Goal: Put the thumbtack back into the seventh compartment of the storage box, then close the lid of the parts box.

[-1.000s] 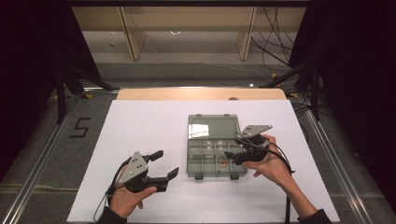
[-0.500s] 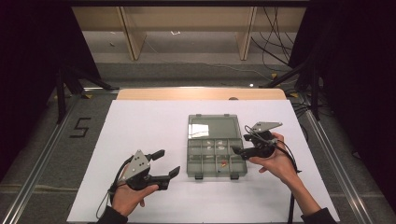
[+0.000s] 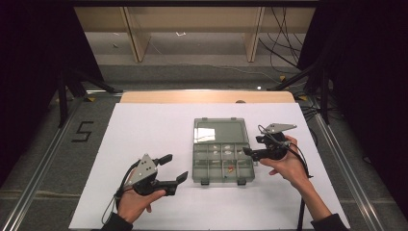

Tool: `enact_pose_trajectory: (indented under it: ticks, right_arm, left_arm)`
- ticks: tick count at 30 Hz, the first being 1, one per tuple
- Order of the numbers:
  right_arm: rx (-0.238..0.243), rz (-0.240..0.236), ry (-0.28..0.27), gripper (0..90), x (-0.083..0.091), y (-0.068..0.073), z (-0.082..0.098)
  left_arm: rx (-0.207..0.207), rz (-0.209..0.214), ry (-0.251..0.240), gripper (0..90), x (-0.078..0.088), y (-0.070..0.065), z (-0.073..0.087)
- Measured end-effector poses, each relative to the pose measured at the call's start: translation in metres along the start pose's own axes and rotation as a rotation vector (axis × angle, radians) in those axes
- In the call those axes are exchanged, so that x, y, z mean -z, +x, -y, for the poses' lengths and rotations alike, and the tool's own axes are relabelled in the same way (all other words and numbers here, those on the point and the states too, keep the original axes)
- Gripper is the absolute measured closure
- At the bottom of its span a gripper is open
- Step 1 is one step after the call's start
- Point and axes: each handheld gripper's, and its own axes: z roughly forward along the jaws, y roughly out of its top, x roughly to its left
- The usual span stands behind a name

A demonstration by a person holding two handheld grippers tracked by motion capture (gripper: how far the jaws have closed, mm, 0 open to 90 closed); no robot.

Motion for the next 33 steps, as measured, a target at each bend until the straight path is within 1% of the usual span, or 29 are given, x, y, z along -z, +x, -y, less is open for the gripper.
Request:
enact_pose_trajectory:
  ticks: [1, 2, 3, 4, 6, 7, 8, 9, 10, 11, 12, 13, 14, 16, 18, 19, 20, 21, 22, 24, 25, 27, 28, 29, 30, 31, 32, 33]
  right_arm:
    - [-0.017, -0.005, 0.004, 29.6, 0.001, -0.001, 0.0]
    - [-0.007, 0.001, 0.002, 29.6, 0.001, -0.003, 0.001]
    - [-0.017, 0.004, 0.001, 29.5, 0.002, -0.005, 0.002]
    - [-0.015, 0.007, -0.008, 29.3, 0.002, -0.007, 0.002]
    - [-0.034, 0.011, -0.032, 29.1, 0.003, -0.013, 0.002]
    - [-0.065, 0.01, -0.036, 29.1, 0.004, -0.016, 0.002]
    - [-0.084, 0.001, -0.047, 28.9, 0.003, -0.02, 0.002]
    - [-0.114, 0.002, -0.046, 28.6, 0.004, -0.023, 0.002]
    - [-0.134, -0.005, -0.054, 28.1, 0.003, -0.027, 0.002]
    - [-0.161, -0.002, -0.047, 28.0, 0.004, -0.03, 0.003]
    - [-0.167, -0.004, -0.062, 27.8, 0.003, -0.033, 0.003]
    - [-0.198, -0.017, -0.055, 27.0, 0.003, -0.036, 0.003]
    - [-0.224, -0.034, -0.059, 25.8, 0.003, -0.039, 0.003]
    - [-0.24, -0.045, -0.074, 25.1, 0.0, -0.044, 0.003]
    - [-0.261, -0.054, -0.078, 25.1, -0.003, -0.048, 0.003]
    - [-0.263, -0.059, -0.08, 25.0, -0.005, -0.05, 0.003]
    - [-0.268, -0.059, -0.07, 24.5, -0.007, -0.051, 0.002]
    - [-0.257, -0.061, -0.059, 24.5, -0.008, -0.052, 0.001]
    - [-0.274, -0.052, -0.057, 25.2, -0.009, -0.052, -0.001]
    - [-0.252, -0.067, -0.057, 24.7, -0.011, -0.056, -0.006]
    - [-0.257, -0.066, -0.046, 24.7, -0.014, -0.058, -0.009]
    - [-0.261, -0.062, -0.027, 24.5, -0.018, -0.059, -0.013]
    - [-0.266, -0.065, -0.016, 24.3, -0.021, -0.06, -0.014]
    - [-0.274, -0.059, 0.007, 24.4, -0.023, -0.061, -0.015]
    - [-0.29, -0.076, -0.011, 24.6, -0.027, -0.061, -0.015]
    - [-0.3, -0.085, -0.011, 24.8, -0.03, -0.062, -0.015]
    - [-0.326, -0.092, -0.019, 24.7, -0.032, -0.061, -0.016]
    - [-0.311, -0.091, -0.007, 24.3, -0.034, -0.063, -0.016]
  left_arm:
    - [0.01, 0.002, 0.0, 21.0, -0.001, -0.001, 0.0]
    - [0.007, 0.009, 0.003, 21.0, -0.002, 0.0, 0.0]
    - [0.022, 0.016, -0.002, 21.0, -0.003, -0.001, -0.001]
    - [0.028, 0.02, 0.004, 21.0, -0.003, -0.001, -0.001]
    - [0.041, 0.027, 0.013, 21.0, -0.006, -0.002, -0.001]
    - [0.058, 0.025, 0.022, 21.0, -0.007, -0.004, -0.001]
    - [0.064, 0.03, 0.019, 21.0, -0.009, -0.004, -0.001]
    - [0.065, 0.027, 0.034, 21.0, -0.009, -0.005, -0.002]
    - [0.069, 0.035, 0.039, 21.0, -0.011, -0.005, -0.002]
    - [0.086, 0.036, 0.05, 21.0, -0.013, -0.006, -0.003]
    - [0.101, 0.036, 0.059, 21.0, -0.015, -0.007, -0.003]
    - [0.102, 0.036, 0.075, 21.0, -0.017, -0.007, -0.004]
    - [0.112, 0.037, 0.088, 21.2, -0.019, -0.008, -0.004]
    - [0.129, 0.033, 0.118, 21.7, -0.023, -0.009, -0.005]
    - [0.132, 0.041, 0.149, 22.8, -0.027, -0.008, -0.006]
    - [0.149, 0.035, 0.163, 24.0, -0.029, -0.008, -0.006]
    - [0.153, 0.029, 0.178, 24.9, -0.031, -0.006, -0.006]
    - [0.165, 0.02, 0.198, 26.1, -0.033, -0.005, -0.006]
    - [0.165, 0.016, 0.21, 26.8, -0.036, -0.004, -0.006]
    - [0.175, 0.012, 0.248, 27.7, -0.042, -0.001, -0.003]
    - [0.173, 0.003, 0.269, 28.7, -0.043, 0.0, -0.003]
    - [0.187, 0.004, 0.288, 30.1, -0.048, 0.002, 0.001]
    - [0.185, 0.004, 0.3, 30.6, -0.049, 0.003, 0.001]
    - [0.186, 0.0, 0.311, 31.9, -0.051, 0.003, 0.002]
    - [0.19, -0.001, 0.317, 32.7, -0.053, 0.003, 0.002]
    - [0.19, -0.003, 0.331, 33.2, -0.054, 0.004, 0.002]
    - [0.191, -0.007, 0.338, 33.9, -0.056, 0.004, 0.002]
    - [0.186, -0.009, 0.345, 35.8, -0.058, 0.005, 0.002]
